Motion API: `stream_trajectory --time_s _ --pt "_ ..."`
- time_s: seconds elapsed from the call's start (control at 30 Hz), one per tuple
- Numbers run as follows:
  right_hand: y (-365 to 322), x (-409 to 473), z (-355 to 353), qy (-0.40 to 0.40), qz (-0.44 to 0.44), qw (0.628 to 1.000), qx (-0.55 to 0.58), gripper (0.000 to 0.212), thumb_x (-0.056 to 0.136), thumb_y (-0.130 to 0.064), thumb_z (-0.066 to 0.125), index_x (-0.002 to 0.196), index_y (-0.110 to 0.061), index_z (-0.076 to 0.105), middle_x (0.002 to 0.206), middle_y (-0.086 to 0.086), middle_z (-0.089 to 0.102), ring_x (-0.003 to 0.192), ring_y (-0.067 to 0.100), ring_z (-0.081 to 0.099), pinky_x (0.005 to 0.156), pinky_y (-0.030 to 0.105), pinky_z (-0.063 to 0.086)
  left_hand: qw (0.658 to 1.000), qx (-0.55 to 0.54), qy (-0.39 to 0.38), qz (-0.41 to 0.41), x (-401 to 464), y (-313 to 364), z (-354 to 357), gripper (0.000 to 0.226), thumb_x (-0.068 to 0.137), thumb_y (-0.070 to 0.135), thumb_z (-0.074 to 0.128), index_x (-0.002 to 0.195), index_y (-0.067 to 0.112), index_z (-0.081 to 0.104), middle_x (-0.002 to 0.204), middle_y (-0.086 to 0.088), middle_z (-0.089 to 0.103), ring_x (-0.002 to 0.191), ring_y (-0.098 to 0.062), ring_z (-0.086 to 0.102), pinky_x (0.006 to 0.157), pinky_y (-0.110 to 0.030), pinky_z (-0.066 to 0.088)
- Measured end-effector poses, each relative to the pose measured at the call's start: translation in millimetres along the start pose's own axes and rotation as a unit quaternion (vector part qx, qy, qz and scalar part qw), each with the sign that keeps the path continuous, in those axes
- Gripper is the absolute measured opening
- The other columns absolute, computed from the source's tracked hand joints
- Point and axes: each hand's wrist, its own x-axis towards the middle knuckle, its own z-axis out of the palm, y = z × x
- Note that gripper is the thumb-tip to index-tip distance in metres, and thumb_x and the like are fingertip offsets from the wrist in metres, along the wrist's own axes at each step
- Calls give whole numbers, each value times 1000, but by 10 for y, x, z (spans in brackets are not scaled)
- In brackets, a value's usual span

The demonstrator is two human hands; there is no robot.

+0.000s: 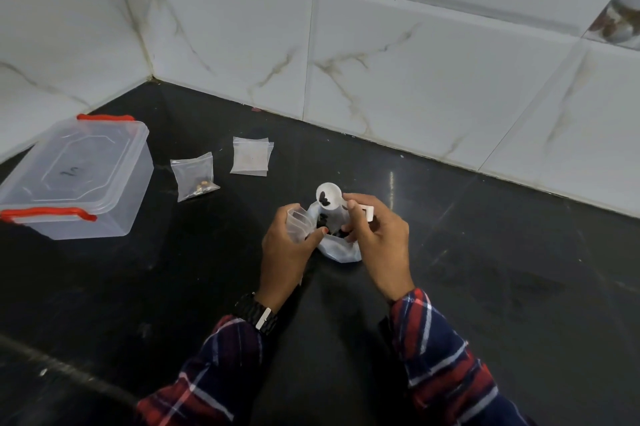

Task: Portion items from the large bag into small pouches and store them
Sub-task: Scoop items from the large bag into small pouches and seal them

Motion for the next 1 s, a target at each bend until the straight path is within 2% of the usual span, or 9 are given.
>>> stream_trajectory --time_s 0.1,0.2,0.33,0.5,0.63,0.8,0.9,1.0 --pt "-45 -94 34 -46 -78 996 -14 18 94 -17 58 110 -19 68 103 -9 68 88 8 66 74 25 55 1000 -24 9 1 -15 63 -28 42 75 25 79 110 22 55 101 8 62 89 -1 58 69 -1 40" --pt "-25 -156 45 -121 -134 977 -111 25 95 -23 57 118 -23 65 114 -13 66 101 1 61 81 24 53 998 -62 11 -5 -26 113 -51 37 75 22 78 104 25 56 94 11 64 84 1 61 67 -6 44" --pt "23 -196 58 -97 -166 971 -145 30 94 -17 58 123 -20 63 121 -6 64 111 8 60 80 32 56 997 -71 11 5 -30 152 -61 37 75 17 78 104 23 55 92 14 63 79 10 60 66 -4 43" --pt "46 -213 20 -115 -199 959 -167 33 95 -24 52 126 -20 61 126 -3 62 112 10 61 83 33 56 997 -76 3 5 -25 175 -52 38 77 19 77 108 20 55 92 11 63 80 2 60 64 -6 44" --pt "63 -211 -10 -112 -204 956 -178 32 95 -26 52 124 -19 63 127 -3 63 112 10 61 84 33 56 996 -84 2 3 -23 191 -41 39 78 19 76 108 24 53 94 11 62 84 0 60 66 -6 46" --pt "74 -217 -10 -96 -193 966 -141 32 94 -23 54 125 -18 62 125 -2 64 113 9 61 83 33 57 998 -69 -1 5 5 174 -10 41 77 24 77 109 23 53 101 4 64 91 -9 62 68 -10 46" --pt "71 -222 -3 -101 -178 970 -129 32 94 -26 54 124 -18 63 122 -3 66 104 8 65 79 30 57 998 -68 -1 9 18 174 -7 40 76 24 77 108 25 53 100 5 64 91 -10 62 67 -8 45" --pt "22 -214 19 -61 -88 994 -26 26 93 -23 59 118 -19 65 112 0 68 83 8 69 69 22 56 998 -53 1 18 22 162 2 41 75 29 79 107 27 54 102 6 64 92 -8 61 73 -13 47"
